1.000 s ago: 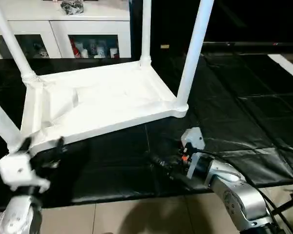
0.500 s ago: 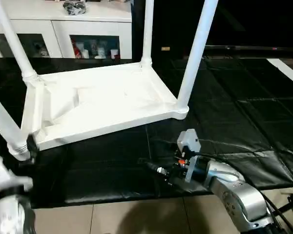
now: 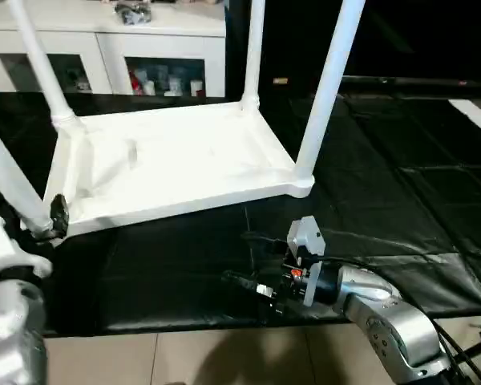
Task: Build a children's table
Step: Rotate table base
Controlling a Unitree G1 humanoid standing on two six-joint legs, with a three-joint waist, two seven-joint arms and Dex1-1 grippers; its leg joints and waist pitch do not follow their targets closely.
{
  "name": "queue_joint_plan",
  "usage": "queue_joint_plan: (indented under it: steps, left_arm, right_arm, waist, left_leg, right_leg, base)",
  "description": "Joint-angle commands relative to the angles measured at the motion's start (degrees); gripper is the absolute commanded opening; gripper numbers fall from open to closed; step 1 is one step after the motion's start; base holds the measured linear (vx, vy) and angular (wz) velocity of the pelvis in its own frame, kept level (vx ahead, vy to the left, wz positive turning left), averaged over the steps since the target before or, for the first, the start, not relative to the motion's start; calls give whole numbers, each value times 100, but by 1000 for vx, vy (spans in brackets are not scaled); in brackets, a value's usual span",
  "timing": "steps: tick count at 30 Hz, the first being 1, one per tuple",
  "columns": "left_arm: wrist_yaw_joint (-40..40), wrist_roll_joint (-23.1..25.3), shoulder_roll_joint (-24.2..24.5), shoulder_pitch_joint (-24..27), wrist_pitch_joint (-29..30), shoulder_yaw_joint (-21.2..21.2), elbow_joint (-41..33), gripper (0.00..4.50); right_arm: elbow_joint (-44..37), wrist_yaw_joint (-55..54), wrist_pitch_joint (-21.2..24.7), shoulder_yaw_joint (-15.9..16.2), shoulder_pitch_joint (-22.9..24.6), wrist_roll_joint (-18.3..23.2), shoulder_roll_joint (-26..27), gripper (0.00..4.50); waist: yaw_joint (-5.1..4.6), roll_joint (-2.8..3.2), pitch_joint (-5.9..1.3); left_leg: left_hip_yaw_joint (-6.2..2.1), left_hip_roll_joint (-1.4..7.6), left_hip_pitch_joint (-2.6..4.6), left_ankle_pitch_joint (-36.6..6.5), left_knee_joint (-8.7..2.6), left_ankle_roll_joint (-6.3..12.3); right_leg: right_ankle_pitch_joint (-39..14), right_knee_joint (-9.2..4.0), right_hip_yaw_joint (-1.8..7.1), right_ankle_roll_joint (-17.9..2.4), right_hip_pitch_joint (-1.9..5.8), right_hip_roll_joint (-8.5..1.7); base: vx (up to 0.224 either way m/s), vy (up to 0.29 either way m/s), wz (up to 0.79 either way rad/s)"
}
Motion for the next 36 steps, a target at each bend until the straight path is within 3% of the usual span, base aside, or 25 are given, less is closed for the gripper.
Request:
queue_joint_plan:
  steps: [1,2,4,6,10,11,16,18,20,24,25,26,27,29,30,31,32,36]
  left_arm:
    - [172,37,105,-138,58,104,254,443]
    - [185,32,131,-173,41,127,314,443]
    - [234,80,242,-278,58,148,508,443]
    - [-15,-3,384,-469,81,81,754,443]
    - [-349,-104,474,-678,143,-9,975,443]
    - [-624,-124,553,-797,249,-111,1134,443]
    - [-1417,-411,671,-890,757,-341,1276,443]
    - [-2358,-686,753,-636,1226,-637,1009,443]
    - [-2812,-808,801,-442,1410,-802,790,443]
    - [-3191,-946,858,-286,1617,-918,600,443]
    - [-3658,-1082,1027,-4,1901,-1137,269,443]
    - [-3882,-1162,1120,156,2081,-1242,50,443]
    - [-4049,-1250,1196,290,2250,-1328,-160,443]
    - [-4239,-1434,1295,489,2535,-1451,-597,443]
    - [-4258,-1463,1308,515,2574,-1475,-676,443]
    - [-4377,-1631,1389,667,2816,-1616,-1158,443]
    - [-4428,-1721,1420,729,2946,-1696,-1416,443]
    - [-4560,-1899,1451,793,3286,-2050,-2145,443]
  right_arm:
    - [-82,-24,56,-10,-11,24,-35,450]
    - [-81,-25,56,-9,-10,24,-36,450]
    - [-76,-24,60,-13,-13,27,-38,450]
    - [-45,-26,50,-6,-31,16,-29,450]
    - [-9,-22,36,-2,-60,6,-20,450]
    - [-5,-20,38,3,-77,8,-15,450]
    - [-27,7,46,15,-68,30,-26,450]
    - [-49,27,47,37,-36,41,-31,450]
    - [-28,18,30,43,-33,22,-23,450]
    - [23,-36,-13,36,-47,-32,-9,450]
    - [202,-279,-134,-20,-106,-217,47,450]
    - [307,-421,-209,-51,-137,-331,69,450]
    - [407,-562,-268,-81,-167,-439,86,450]
    - [604,-823,-318,-141,-229,-612,104,450]
    - [637,-860,-320,-149,-241,-634,105,450]
    - [840,-1072,-327,-202,-315,-764,105,450]
    - [970,-1221,-316,-240,-367,-840,113,450]
    - [1469,-1683,-401,-359,-617,-1044,214,450]
  waist:
    - [-27,142,-231]
    - [-42,162,-215]
    - [-48,146,-207]
    - [-53,146,-218]
    - [-30,159,-237]
    - [-27,191,-238]
    - [-22,187,-241]
    - [-3,196,-226]
    - [9,204,-214]
    - [12,209,-191]
    - [14,178,-195]
    - [-20,185,-183]
    - [-33,189,-175]
    - [-76,148,-163]
    - [-71,168,-163]
    - [-74,111,-166]
    - [-67,142,-172]
    - [-68,113,-163]
  left_leg:
    - [-123,162,109,-2471,-512,-202]
    - [-134,164,115,-2565,-522,-212]
    - [-134,147,158,-2687,-511,-206]
    - [-147,148,151,-2619,-521,-203]
    - [-132,172,160,-2505,-523,-235]
    - [-130,171,151,-2498,-527,-251]
    - [-117,173,162,-2487,-527,-285]
    - [-106,179,182,-2524,-531,-293]
    - [-108,191,179,-2611,-548,-318]
    - [-111,187,165,-2704,-563,-324]
    - [-117,190,169,-2694,-561,-328]
    - [-138,200,127,-2667,-593,-357]
    - [-132,193,129,-2702,-595,-356]
    - [-109,186,161,-2770,-581,-352]
    - [-104,177,179,-2770,-571,-335]
    - [-98,187,173,-2726,-570,-331]
    - [-113,191,167,-2682,-575,-337]
    - [-76,181,167,-2528,-575,-340]
  right_leg:
    - [-2148,-447,276,-478,168,-360]
    - [-2292,-463,268,-449,167,-365]
    - [-2569,-503,266,-381,146,-372]
    - [-2614,-508,270,-338,161,-379]
    - [-2145,-448,297,-560,153,-378]
    - [-2036,-434,298,-614,161,-374]
    - [-1933,-403,311,-744,168,-393]
    - [-2003,-413,321,-786,139,-397]
    - [-2097,-423,331,-807,137,-401]
    - [-2299,-436,336,-781,150,-415]
    - [-2384,-439,338,-743,147,-431]
    - [-2460,-417,338,-744,168,-440]
    - [-2529,-434,336,-724,157,-429]
    - [-2665,-457,342,-736,124,-413]
    - [-2693,-464,343,-723,113,-404]
    - [-2678,-454,348,-729,118,-412]
    - [-2643,-424,349,-756,126,-419]
    - [-2442,-421,353,-789,116,-371]
  base:
    - [0,0,0]
    - [0,0,0]
    - [0,0,0]
    - [0,0,0]
    - [0,0,0]
    - [0,0,0]
    - [0,0,0]
    - [0,0,0]
    - [0,0,0]
    - [0,0,0]
    - [0,0,0]
    - [0,0,0]
    - [0,0,0]
    - [0,0,0]
    - [0,0,0]
    - [0,0,0]
    - [0,0,0]
    - [0,0,0]
